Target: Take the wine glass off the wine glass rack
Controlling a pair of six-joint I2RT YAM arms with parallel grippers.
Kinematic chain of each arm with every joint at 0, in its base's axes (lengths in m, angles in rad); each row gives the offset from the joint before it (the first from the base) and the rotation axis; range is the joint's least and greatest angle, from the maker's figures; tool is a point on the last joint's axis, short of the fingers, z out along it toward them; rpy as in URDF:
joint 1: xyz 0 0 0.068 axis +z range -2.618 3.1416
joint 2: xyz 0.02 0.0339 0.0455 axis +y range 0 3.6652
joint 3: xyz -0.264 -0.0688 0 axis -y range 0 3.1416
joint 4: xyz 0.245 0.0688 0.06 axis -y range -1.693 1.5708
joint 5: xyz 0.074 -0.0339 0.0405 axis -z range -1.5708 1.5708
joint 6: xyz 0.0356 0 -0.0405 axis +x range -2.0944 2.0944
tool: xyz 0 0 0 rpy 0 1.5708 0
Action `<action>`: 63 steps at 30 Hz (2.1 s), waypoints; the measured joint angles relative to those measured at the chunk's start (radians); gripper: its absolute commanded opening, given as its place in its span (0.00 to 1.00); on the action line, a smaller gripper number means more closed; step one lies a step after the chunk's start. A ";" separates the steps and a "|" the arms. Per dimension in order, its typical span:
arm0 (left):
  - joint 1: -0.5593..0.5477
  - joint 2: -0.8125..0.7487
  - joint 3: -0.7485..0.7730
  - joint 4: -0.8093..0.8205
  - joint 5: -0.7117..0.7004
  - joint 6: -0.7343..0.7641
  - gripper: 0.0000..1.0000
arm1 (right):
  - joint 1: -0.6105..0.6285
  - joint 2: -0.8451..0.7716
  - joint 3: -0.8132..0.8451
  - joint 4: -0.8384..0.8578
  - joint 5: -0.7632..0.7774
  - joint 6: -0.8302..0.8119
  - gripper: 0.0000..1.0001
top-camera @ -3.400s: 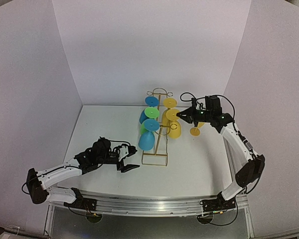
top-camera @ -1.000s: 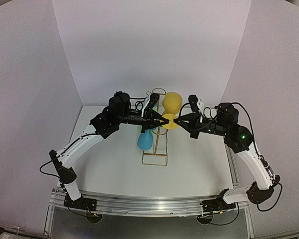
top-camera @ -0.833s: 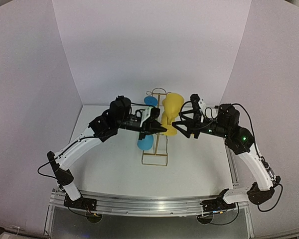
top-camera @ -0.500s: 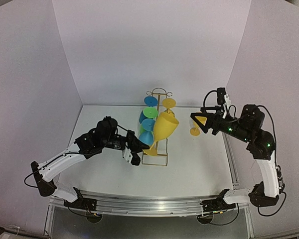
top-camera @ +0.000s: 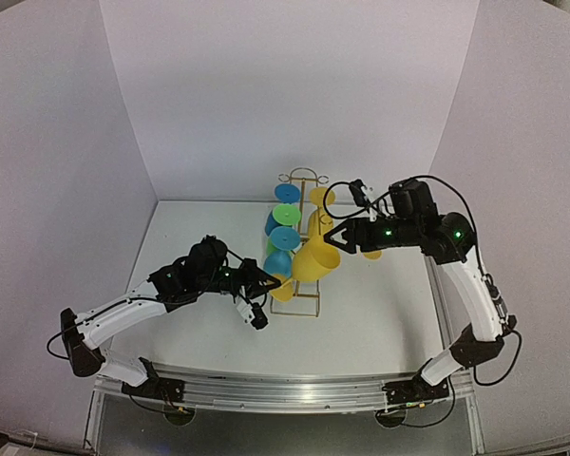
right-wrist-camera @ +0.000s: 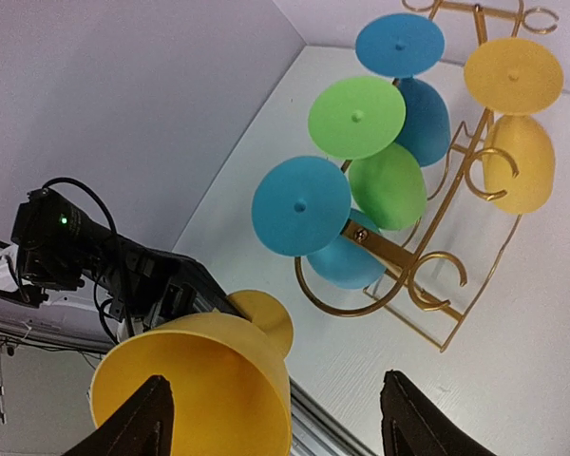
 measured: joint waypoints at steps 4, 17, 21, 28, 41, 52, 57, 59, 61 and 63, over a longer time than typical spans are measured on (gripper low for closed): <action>-0.002 0.000 0.000 0.005 -0.009 0.006 0.00 | 0.000 0.006 -0.008 -0.015 -0.038 -0.002 0.57; -0.005 0.000 0.000 0.035 -0.036 0.003 0.01 | 0.000 0.007 -0.083 -0.032 -0.108 -0.011 0.00; -0.007 0.000 -0.006 0.053 -0.038 -0.004 0.60 | -0.001 0.004 -0.083 -0.047 -0.062 -0.004 0.00; -0.009 -0.025 -0.078 0.141 -0.015 -0.053 0.98 | -0.006 -0.058 -0.038 -0.061 0.021 0.026 0.00; -0.015 -0.122 -0.162 0.173 -0.041 -0.230 0.99 | -0.017 -0.354 -0.009 -0.030 0.708 0.074 0.00; -0.015 -0.140 -0.160 0.137 -0.117 -0.595 0.99 | -0.227 -0.168 -0.131 -0.143 0.876 0.038 0.00; -0.015 -0.145 -0.136 0.138 -0.145 -0.793 0.99 | -0.328 -0.067 -0.397 -0.147 0.714 0.034 0.00; -0.015 -0.152 -0.136 0.138 -0.155 -0.842 0.99 | -0.352 -0.060 -0.492 -0.133 0.662 0.026 0.00; -0.015 -0.158 -0.136 0.137 -0.163 -0.876 1.00 | -0.369 -0.060 -0.558 -0.111 0.621 0.020 0.00; -0.015 -0.162 -0.136 0.138 -0.165 -0.897 0.99 | -0.382 -0.060 -0.607 -0.071 0.593 0.015 0.00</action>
